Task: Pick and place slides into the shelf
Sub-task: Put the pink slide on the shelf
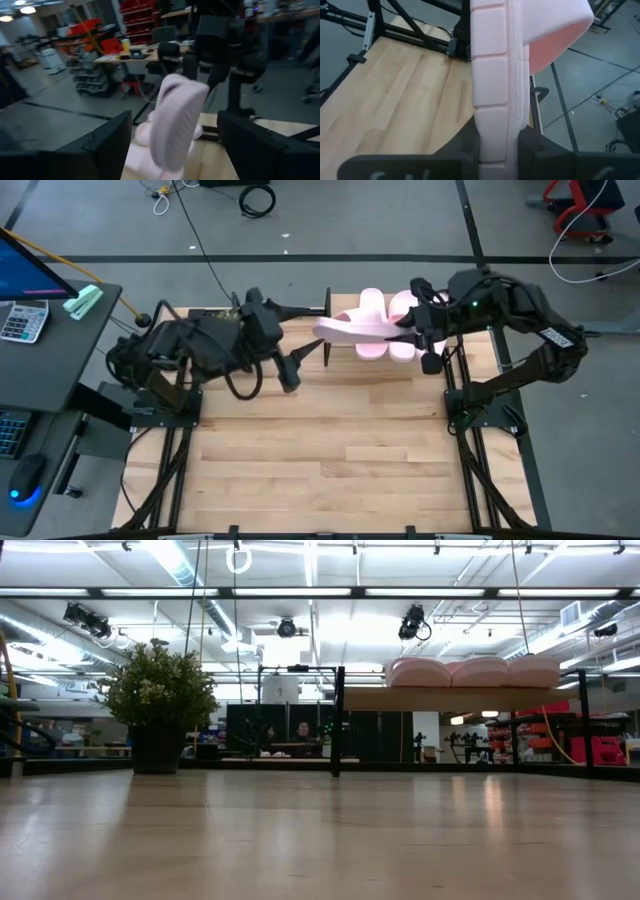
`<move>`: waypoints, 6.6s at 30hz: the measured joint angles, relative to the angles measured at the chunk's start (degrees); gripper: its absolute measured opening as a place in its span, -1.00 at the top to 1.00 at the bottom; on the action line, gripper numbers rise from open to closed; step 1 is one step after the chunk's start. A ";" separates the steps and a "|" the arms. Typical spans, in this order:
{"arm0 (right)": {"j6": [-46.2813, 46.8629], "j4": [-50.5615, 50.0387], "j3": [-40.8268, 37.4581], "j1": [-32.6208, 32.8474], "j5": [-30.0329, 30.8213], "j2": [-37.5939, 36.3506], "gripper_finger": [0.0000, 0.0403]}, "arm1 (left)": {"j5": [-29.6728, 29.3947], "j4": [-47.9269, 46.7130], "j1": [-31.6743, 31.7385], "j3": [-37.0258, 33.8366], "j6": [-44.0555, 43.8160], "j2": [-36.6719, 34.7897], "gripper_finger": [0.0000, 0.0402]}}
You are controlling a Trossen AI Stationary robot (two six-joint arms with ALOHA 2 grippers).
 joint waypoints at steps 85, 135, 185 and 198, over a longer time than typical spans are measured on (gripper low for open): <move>35.94 -13.58 0.00 24.25 9.45 -5.03 -0.52 | -4.59 -6.41 11.30 -0.50 24.00 19.12 0.79; 50.14 -13.89 0.00 45.48 24.34 0.42 -0.47 | 11.07 -17.82 15.93 -0.47 41.24 33.31 0.79; 55.84 -12.93 0.00 50.17 29.61 0.48 -0.47 | 13.53 -18.15 17.98 -0.53 43.91 30.53 0.79; 54.97 -12.58 0.00 50.17 29.61 0.48 -0.47 | 18.45 -15.65 18.18 -0.53 35.39 30.53 0.76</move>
